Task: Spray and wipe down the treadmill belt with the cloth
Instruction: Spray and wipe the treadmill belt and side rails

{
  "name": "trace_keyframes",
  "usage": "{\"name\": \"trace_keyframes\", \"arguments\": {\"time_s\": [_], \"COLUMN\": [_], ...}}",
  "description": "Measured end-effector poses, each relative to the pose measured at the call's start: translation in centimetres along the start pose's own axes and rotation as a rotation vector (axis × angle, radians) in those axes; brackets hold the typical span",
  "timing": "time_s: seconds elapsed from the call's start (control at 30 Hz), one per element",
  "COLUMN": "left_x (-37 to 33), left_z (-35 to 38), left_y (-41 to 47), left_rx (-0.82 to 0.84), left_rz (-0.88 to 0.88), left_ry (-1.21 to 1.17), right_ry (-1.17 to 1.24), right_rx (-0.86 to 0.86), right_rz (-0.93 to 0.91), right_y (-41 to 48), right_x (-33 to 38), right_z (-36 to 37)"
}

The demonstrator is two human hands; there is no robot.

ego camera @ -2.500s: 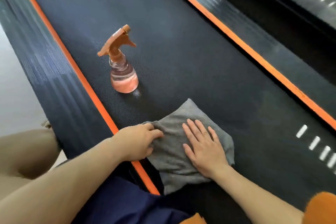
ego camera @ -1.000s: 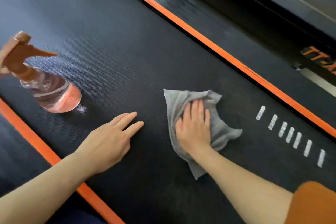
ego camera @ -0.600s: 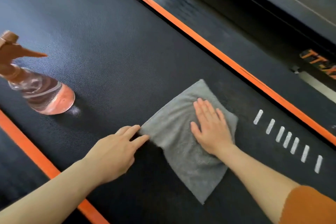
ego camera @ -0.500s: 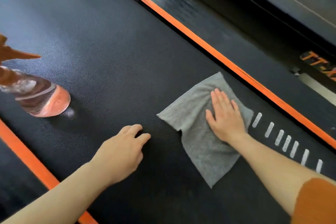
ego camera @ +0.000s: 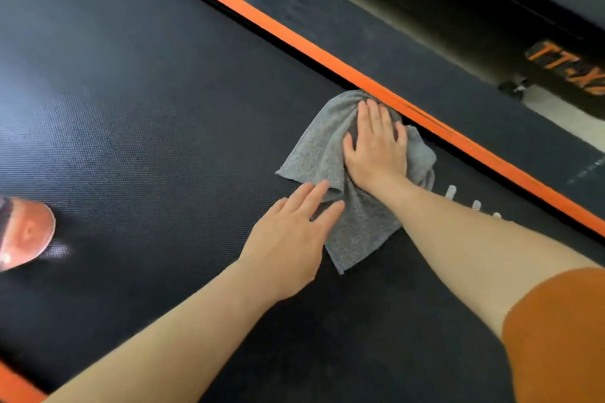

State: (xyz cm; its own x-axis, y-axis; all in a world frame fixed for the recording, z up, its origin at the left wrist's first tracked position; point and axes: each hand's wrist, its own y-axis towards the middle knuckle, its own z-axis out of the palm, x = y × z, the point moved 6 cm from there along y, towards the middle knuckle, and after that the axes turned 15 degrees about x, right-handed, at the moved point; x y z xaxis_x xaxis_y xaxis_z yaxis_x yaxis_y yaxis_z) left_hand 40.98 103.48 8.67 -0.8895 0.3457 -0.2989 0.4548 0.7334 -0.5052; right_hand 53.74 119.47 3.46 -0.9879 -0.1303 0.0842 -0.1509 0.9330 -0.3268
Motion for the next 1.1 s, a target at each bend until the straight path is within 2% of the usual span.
{"name": "trace_keyframes", "arguments": {"time_s": [0.07, 0.13, 0.2, 0.3, 0.37, 0.47, 0.6, 0.73, 0.83, 0.97, 1.03, 1.1], "left_x": [-0.2, -0.1, 0.7, 3.6, 6.8, 9.9, 10.3, 9.1, 7.5, 5.5, 4.3, 3.7], "left_z": [0.7, 1.4, 1.0, 0.4, 1.6, 3.0, 2.9, 2.9, 3.8, 5.1, 5.1, 5.1], "left_y": [0.1, -0.6, -2.0, -5.4, -8.3, -10.9, -10.4, -10.5, -11.2, -11.2, -11.2, -11.2], "left_rx": [0.124, 0.191, 0.066, -0.229, -0.264, -0.261, -0.235, -0.179, -0.105, -0.048, -0.032, -0.045], "left_rz": [-0.034, -0.083, -0.146, -0.228, -0.324, -0.412, -0.411, -0.344, -0.27, -0.225, -0.182, -0.159], "left_ry": [0.126, 0.123, -0.005, -0.202, -0.263, -0.269, -0.179, -0.082, -0.004, 0.075, 0.084, 0.063], "right_ry": [-0.006, 0.069, 0.095, 0.069, 0.0, -0.064, -0.073, -0.092, -0.043, 0.104, 0.189, 0.231], "right_rx": [0.013, 0.029, 0.026, 0.006, 0.109, 0.175, 0.165, 0.171, 0.147, 0.089, 0.062, 0.02], "right_rz": [0.045, 0.139, 0.123, -0.144, -0.297, -0.354, -0.396, -0.464, -0.306, 0.159, 0.355, 0.426], "right_y": [0.0, -0.6, -2.0, -4.1, -4.4, -4.0, -4.1, -6.3, -8.7, -12.1, -13.3, -13.9], "right_x": [0.0, 1.4, 6.5, 16.7, 20.8, 22.5, 22.5, 18.1, 10.1, -2.4, -4.4, -1.4], "right_z": [0.1, 0.2, 1.2, 2.4, 3.3, 3.4, 3.0, 3.2, 3.1, 2.9, 3.1, 4.0]}}
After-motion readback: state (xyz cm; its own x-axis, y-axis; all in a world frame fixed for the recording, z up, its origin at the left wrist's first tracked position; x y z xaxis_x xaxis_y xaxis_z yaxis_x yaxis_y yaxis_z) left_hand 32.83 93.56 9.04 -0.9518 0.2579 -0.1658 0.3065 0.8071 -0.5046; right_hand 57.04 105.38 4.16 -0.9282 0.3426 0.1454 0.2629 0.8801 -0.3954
